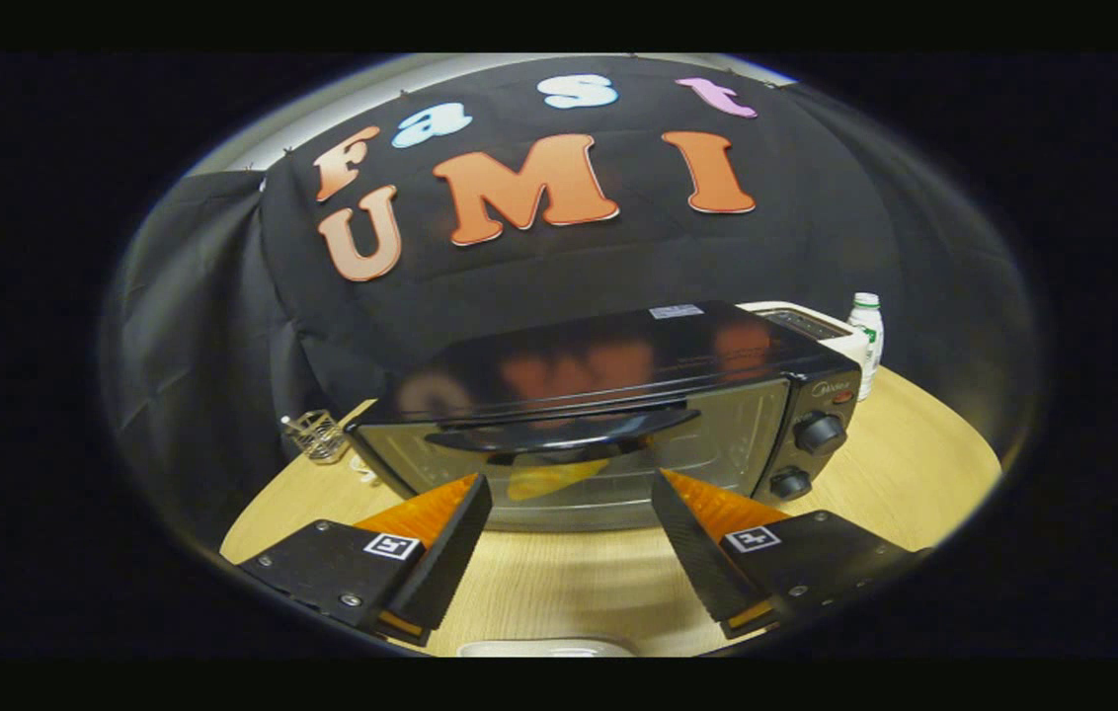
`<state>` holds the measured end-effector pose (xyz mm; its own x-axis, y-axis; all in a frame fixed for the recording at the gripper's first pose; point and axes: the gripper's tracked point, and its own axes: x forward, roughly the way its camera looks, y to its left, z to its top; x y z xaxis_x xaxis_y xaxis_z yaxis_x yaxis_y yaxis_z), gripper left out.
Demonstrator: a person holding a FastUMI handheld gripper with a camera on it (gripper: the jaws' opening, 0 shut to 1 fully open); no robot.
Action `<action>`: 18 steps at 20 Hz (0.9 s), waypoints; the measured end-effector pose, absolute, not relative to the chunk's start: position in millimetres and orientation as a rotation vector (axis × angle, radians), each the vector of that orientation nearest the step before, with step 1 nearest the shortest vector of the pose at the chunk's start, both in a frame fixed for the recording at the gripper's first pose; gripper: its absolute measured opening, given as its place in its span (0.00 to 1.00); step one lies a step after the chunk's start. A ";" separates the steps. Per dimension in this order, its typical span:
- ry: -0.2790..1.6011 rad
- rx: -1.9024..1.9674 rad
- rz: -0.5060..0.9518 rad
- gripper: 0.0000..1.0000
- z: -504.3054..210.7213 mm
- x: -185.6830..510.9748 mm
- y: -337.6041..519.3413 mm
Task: Open the toaster oven, put the food inside, and close the toaster oven door.
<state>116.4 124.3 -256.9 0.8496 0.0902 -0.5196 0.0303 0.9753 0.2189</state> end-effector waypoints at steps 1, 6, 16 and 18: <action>0.533 0.226 0.045 0.96 -247.3 109.4 124.2; 0.356 0.436 0.119 0.96 -182.7 72.7 126.5; 0.174 0.462 0.126 0.95 -124.0 17.7 78.3; 0.176 0.390 0.106 0.96 -123.5 8.2 70.7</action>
<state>8.2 70.7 -123.5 0.9793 0.1360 -0.1500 -0.0685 0.9197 0.3866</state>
